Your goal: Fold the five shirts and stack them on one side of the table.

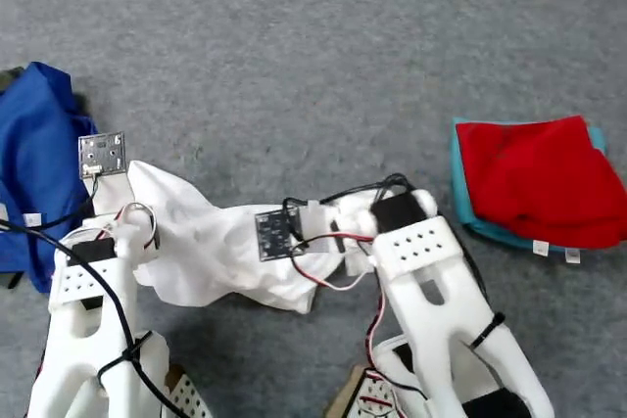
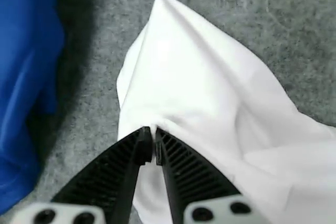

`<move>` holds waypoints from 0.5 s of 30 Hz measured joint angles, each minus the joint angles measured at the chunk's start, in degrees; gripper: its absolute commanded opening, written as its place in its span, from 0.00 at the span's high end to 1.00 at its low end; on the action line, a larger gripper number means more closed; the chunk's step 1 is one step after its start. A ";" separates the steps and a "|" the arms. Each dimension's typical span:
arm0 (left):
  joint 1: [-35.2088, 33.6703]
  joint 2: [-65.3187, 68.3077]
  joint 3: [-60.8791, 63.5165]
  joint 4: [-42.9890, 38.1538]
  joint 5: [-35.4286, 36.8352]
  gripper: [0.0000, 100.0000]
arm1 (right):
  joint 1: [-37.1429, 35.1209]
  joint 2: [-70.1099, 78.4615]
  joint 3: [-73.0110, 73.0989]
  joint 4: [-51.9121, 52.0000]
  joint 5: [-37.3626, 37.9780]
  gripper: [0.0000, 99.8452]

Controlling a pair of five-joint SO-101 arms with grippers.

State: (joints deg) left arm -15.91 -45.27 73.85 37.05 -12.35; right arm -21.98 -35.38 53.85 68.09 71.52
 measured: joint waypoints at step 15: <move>-0.09 0.00 0.26 0.00 0.00 0.98 | 1.23 -32.53 18.99 -0.09 1.49 0.78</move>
State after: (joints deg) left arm -16.00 -45.27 74.11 37.05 -12.35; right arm -20.75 -67.91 72.84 68.00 73.01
